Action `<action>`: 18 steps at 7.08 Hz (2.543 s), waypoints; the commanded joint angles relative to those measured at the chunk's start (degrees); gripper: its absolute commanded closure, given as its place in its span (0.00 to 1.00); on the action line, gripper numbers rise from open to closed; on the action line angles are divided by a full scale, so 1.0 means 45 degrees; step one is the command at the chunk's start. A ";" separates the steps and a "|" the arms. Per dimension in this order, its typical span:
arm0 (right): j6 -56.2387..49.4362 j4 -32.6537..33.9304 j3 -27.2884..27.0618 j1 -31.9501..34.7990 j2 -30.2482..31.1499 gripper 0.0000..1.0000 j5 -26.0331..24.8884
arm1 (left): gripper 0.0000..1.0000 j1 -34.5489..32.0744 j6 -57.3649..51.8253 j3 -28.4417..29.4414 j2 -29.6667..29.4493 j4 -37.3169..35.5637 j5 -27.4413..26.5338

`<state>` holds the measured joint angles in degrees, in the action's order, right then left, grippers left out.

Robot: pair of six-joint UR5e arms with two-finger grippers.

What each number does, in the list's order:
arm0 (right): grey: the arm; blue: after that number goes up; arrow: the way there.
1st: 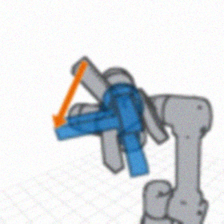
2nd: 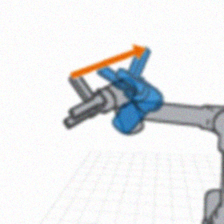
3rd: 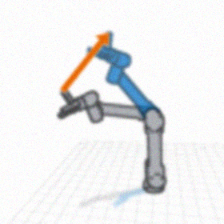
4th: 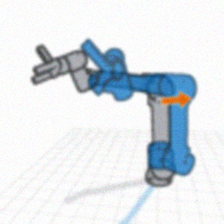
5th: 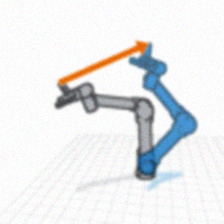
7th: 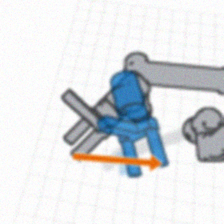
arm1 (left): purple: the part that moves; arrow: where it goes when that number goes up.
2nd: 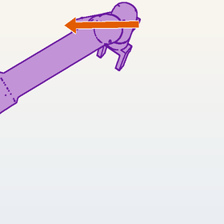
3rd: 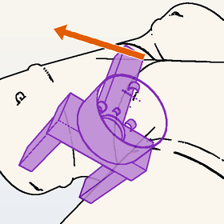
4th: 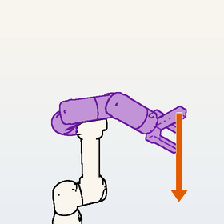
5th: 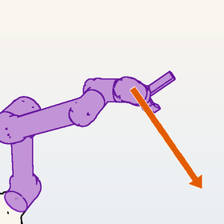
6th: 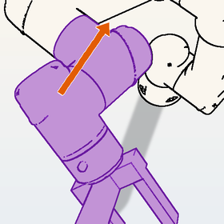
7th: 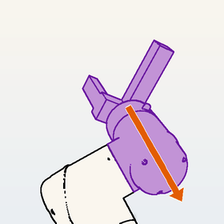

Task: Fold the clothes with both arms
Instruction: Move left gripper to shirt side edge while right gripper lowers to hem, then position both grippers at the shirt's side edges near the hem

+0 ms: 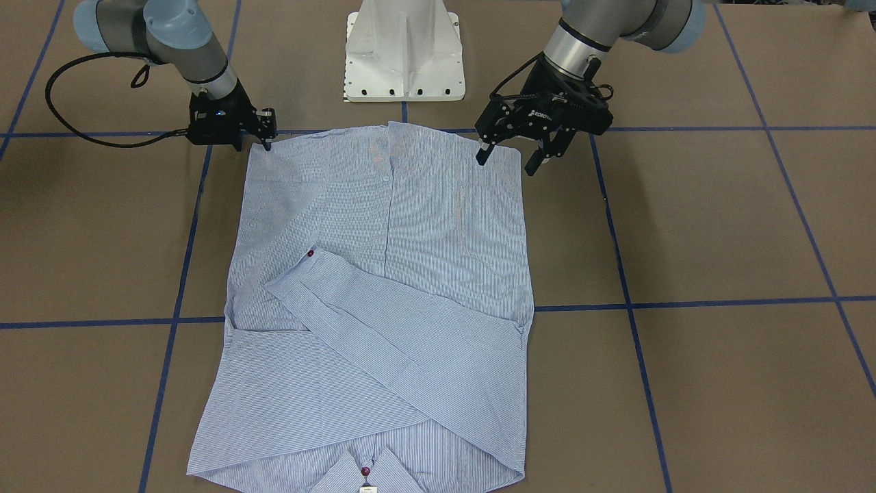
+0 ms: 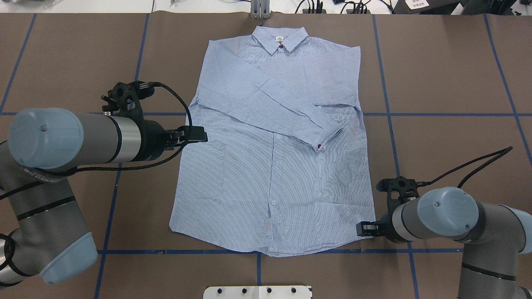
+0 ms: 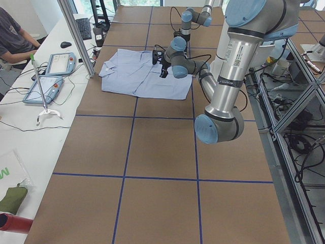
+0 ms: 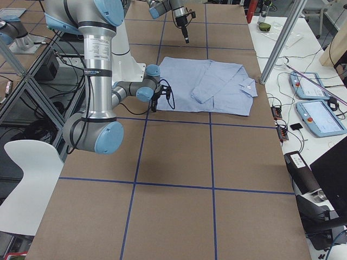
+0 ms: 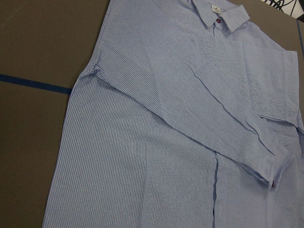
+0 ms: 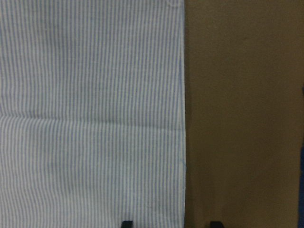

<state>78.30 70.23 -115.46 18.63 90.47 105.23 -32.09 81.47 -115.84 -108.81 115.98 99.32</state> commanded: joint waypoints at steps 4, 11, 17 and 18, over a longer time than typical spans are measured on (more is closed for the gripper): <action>0.0021 0.0037 0.0033 -0.0038 0.0033 0.43 0.0228 | 0.01 -0.0036 0.0000 -0.0039 -0.0001 0.0007 -0.0019; 0.0021 0.0232 0.0092 -0.0098 -0.0085 0.46 0.0424 | 0.01 -0.0036 0.0059 -0.0078 -0.0059 0.0007 -0.0019; 0.0373 0.0311 0.0072 -0.0097 -0.0143 1.00 0.0443 | 0.01 -0.0017 0.0137 -0.0020 -0.0059 0.0007 -0.0039; 0.0373 0.0330 0.0072 -0.0097 -0.0143 1.00 0.0424 | 0.01 -0.0017 0.0137 0.0000 -0.0040 0.0007 -0.0039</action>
<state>79.97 71.68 -115.11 18.19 89.85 107.15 -32.18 82.09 -115.93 -109.05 116.01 99.15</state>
